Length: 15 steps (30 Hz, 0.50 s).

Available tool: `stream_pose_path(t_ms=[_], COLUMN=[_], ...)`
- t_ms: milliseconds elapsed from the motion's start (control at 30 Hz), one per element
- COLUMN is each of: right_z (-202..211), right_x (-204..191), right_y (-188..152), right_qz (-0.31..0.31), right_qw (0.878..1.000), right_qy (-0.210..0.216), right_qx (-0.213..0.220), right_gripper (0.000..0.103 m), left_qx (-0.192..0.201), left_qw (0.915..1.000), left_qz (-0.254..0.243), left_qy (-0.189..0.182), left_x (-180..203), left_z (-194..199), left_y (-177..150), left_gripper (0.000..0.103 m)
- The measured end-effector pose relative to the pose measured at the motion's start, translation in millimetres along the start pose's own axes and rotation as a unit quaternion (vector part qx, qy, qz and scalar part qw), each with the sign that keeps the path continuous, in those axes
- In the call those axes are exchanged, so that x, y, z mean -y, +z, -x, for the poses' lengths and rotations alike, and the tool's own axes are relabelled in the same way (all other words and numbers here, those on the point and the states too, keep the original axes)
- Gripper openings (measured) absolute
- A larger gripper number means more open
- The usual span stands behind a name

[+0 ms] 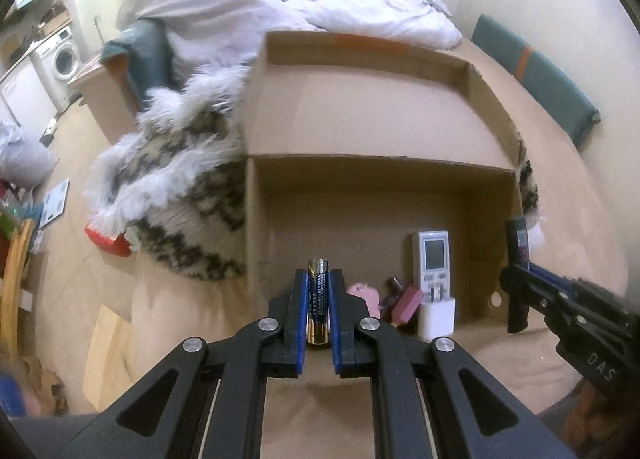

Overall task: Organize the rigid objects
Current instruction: 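Carry the gold pen and black device into the box and release them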

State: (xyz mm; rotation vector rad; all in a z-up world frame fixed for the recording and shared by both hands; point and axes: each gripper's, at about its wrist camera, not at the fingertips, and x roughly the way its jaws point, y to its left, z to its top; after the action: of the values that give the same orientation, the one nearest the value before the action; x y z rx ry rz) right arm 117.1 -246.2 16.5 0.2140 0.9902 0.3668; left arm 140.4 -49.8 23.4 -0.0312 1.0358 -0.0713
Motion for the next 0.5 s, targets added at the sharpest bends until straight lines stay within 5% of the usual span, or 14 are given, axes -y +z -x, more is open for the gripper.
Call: stream_pose_path(t_ms=[500], right_z=[-71], right_x=[37], right_y=[0], right_qz=[-0.045], right_qw=[0.998], right_qy=[0.013], right_qx=[-0.038], right_gripper=[0.020], left_qx=[-0.037], left_qw=[0.9982], left_qz=[-0.040], left_qy=[0.025], left_x=[25], left_z=[-89], left_y=[-10], left_gripper=[0.009])
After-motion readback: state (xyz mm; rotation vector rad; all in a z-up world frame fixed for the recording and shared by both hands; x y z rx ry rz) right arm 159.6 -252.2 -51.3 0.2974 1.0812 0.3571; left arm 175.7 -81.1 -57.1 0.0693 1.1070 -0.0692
